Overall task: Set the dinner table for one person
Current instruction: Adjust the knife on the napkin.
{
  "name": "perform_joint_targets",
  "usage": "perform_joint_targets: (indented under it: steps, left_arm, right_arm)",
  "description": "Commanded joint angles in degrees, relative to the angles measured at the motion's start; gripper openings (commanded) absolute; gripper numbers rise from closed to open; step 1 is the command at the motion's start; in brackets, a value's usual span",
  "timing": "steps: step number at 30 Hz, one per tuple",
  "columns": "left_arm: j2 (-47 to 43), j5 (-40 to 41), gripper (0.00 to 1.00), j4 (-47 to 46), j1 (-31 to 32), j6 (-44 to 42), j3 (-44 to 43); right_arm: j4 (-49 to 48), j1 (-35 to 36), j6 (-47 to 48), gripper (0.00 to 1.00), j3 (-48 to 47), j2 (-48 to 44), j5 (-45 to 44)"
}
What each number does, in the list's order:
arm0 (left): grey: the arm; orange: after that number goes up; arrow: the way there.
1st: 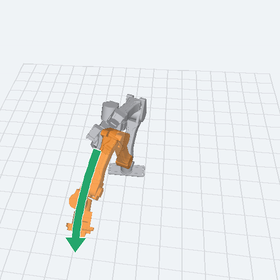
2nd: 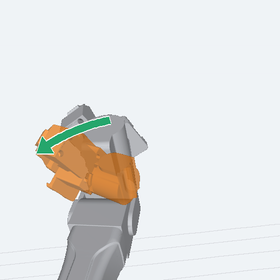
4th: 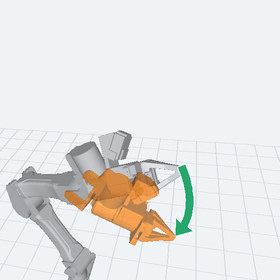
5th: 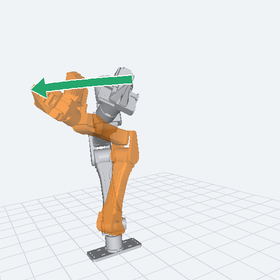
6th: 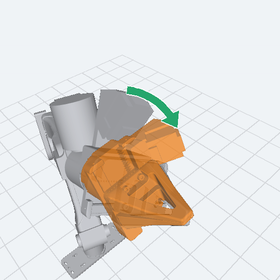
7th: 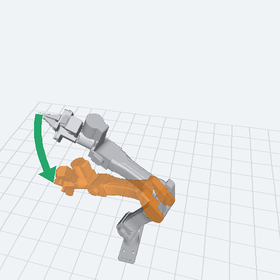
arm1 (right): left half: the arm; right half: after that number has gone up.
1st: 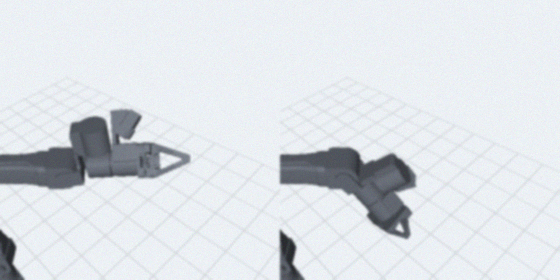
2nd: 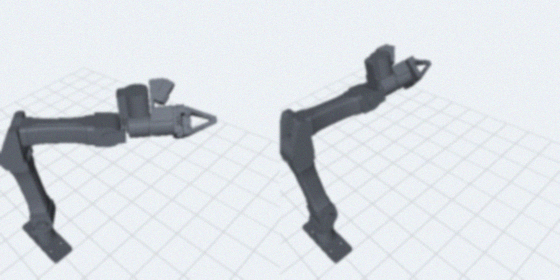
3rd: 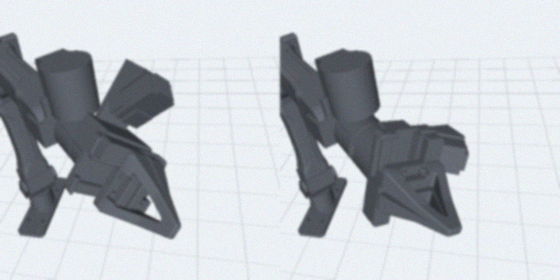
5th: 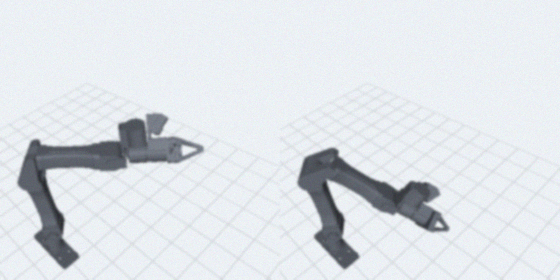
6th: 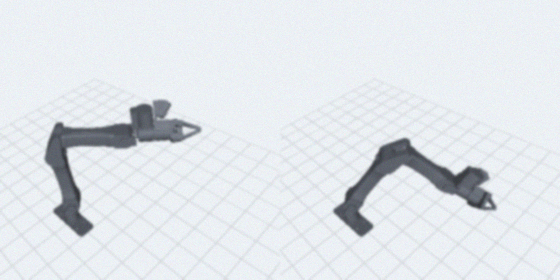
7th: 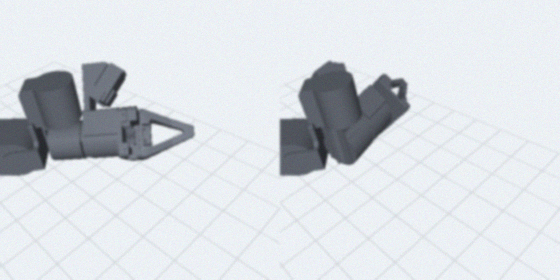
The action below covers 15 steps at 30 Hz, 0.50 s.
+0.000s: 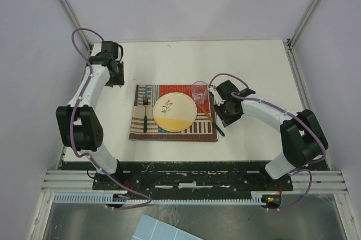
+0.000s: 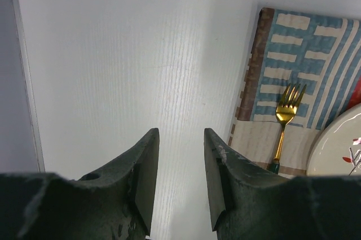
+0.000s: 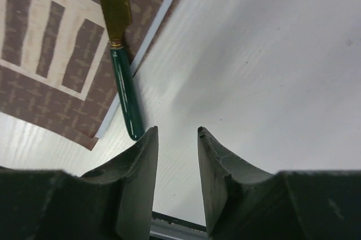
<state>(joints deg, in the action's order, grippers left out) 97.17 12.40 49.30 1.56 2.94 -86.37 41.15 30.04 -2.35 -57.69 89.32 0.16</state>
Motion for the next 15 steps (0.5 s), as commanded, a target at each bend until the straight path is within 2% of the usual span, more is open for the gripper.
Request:
perform_joint_targets:
  steps: [1, 6, 15]
  left_arm:
    - [-3.95, 2.12, 0.44, -2.52, -0.3, -1.49, 1.34]
    - [-5.95, 2.32, 0.44, -3.37, -0.33, -2.03, 3.34]
    - [-11.38, 4.29, 0.44, -4.02, -0.59, -2.67, 8.26]
  right_arm:
    - [-5.79, 1.9, -3.78, 0.42, 2.58, -1.25, -8.03]
    - [-5.5, 8.49, -3.77, 0.42, 1.26, 0.8, -16.0]
    - [-1.88, 10.38, -8.04, 0.43, -3.03, 2.28, -11.01]
